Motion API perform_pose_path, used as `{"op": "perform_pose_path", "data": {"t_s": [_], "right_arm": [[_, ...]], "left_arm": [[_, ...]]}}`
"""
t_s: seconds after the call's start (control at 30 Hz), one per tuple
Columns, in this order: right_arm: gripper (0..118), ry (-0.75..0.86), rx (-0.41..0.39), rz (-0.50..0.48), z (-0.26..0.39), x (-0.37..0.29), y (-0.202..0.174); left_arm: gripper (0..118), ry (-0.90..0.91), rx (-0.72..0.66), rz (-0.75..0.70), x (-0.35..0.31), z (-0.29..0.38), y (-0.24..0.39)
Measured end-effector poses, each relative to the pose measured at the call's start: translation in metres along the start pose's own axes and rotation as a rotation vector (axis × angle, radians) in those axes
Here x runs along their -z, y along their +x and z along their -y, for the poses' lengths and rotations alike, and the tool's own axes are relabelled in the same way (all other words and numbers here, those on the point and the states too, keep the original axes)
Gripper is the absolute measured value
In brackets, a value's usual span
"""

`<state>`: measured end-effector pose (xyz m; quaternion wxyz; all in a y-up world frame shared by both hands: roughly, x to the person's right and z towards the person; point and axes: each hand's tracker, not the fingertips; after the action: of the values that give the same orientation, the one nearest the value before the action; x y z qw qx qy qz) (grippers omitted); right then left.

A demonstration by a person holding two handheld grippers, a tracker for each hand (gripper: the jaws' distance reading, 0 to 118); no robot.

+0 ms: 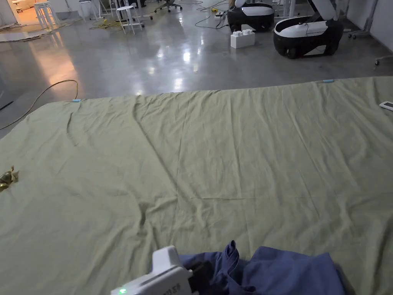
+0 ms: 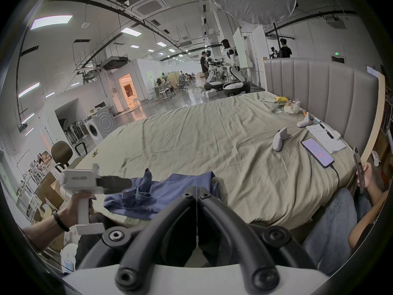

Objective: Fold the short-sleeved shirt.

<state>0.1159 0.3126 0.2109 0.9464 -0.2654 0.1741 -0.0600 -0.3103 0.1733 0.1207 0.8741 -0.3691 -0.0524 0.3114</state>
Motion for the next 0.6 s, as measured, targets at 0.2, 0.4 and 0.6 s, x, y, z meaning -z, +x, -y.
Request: {"op": "perform_pose_path", "data": {"t_s": [0.2,0.4,0.6], "right_arm": [[0,-0.008,0.006,0.027,-0.003,-0.006,0.0],[0,-0.02,-0.005,0.01,-0.004,0.002,-0.004],[0,-0.053,-0.017,-0.038,0.001,0.013,-0.011]], "left_arm": [[0,-0.094,0.065,0.011,0.046,0.033,0.014],[8,0.018,0.09,0.082,-0.021,-0.011,-0.013],[101,0.089,-0.1,-0.08,-0.073,-0.034,-0.105]]}}
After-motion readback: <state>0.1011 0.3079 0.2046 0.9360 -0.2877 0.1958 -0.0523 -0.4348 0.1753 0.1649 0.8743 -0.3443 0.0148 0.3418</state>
